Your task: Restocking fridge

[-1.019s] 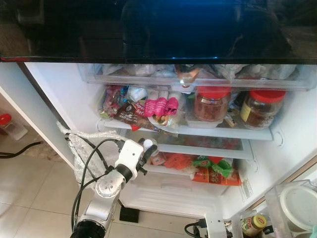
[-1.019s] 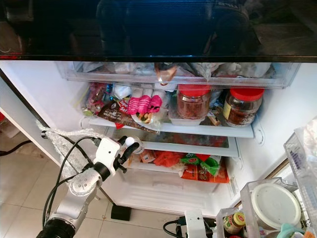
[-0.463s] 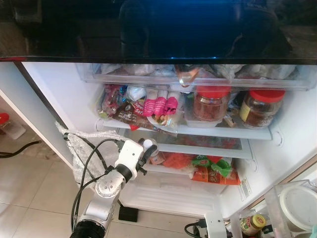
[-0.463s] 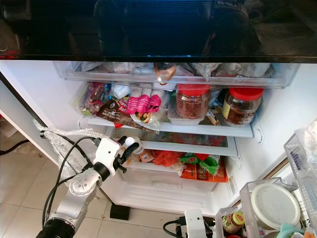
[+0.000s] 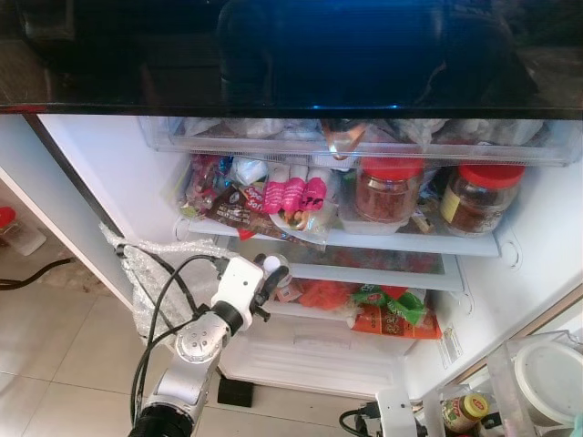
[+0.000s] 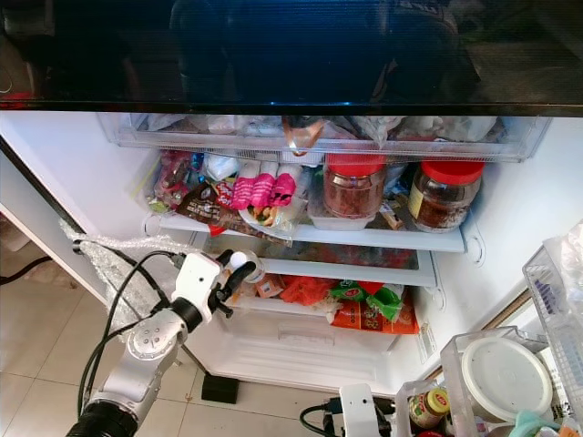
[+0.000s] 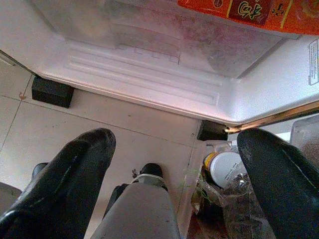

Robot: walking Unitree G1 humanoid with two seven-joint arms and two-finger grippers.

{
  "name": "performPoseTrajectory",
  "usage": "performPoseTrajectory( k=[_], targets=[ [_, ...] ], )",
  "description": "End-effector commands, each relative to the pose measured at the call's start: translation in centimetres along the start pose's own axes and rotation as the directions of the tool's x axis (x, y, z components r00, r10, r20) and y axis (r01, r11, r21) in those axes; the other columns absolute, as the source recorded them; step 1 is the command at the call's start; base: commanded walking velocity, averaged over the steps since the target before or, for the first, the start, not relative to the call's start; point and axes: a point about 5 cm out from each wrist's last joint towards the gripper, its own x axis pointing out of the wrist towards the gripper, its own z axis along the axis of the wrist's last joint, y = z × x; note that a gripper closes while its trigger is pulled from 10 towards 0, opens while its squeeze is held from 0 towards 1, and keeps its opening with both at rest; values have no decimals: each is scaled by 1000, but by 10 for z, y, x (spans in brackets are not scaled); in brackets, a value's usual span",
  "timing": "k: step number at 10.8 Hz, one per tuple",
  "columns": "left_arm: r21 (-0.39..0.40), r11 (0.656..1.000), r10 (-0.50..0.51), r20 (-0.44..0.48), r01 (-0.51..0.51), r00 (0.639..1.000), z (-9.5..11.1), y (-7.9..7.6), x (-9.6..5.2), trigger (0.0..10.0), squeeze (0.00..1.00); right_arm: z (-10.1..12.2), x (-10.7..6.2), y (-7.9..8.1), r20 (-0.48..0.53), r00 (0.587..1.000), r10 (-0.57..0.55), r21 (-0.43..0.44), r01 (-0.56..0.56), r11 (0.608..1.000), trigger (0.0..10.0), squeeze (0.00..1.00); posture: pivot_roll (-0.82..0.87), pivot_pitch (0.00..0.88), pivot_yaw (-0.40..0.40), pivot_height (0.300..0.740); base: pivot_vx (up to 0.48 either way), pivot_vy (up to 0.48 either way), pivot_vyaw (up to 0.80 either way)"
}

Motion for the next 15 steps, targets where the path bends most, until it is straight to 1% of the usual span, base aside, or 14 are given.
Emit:
performPoseTrajectory(
  k=[1,12,13,14,15],
  targets=[
    [7,1000,11,6,-11,1000,2,3,0,10000,0,-2,-1,0,-6,1000,6,-4,-6,1000,10000,0,-142,88,43,740,0,0,0],
    [6,1000,11,7,-11,1000,2,2,0,10000,0,-4,-2,2,3,1000,25,11,-25,1000,10000,0,-142,85,45,740,0,0,0],
    [5,1000,11,6,-11,1000,2,2,-1,10000,0,-5,-2,3,-1,1000,28,23,-28,999,10000,0,-144,90,45,730,0,0,0],
    [3,1000,11,6,-11,1000,2,2,-1,10000,0,-5,-2,3,0,1000,30,15,-30,999,10000,0,-144,91,45,715,0,0,0],
    [2,1000,10,6,-10,1000,2,1,-1,10000,0,-4,-2,3,4,1000,30,11,-30,999,10000,0,-143,93,44,710,0,0,0]
  ],
)
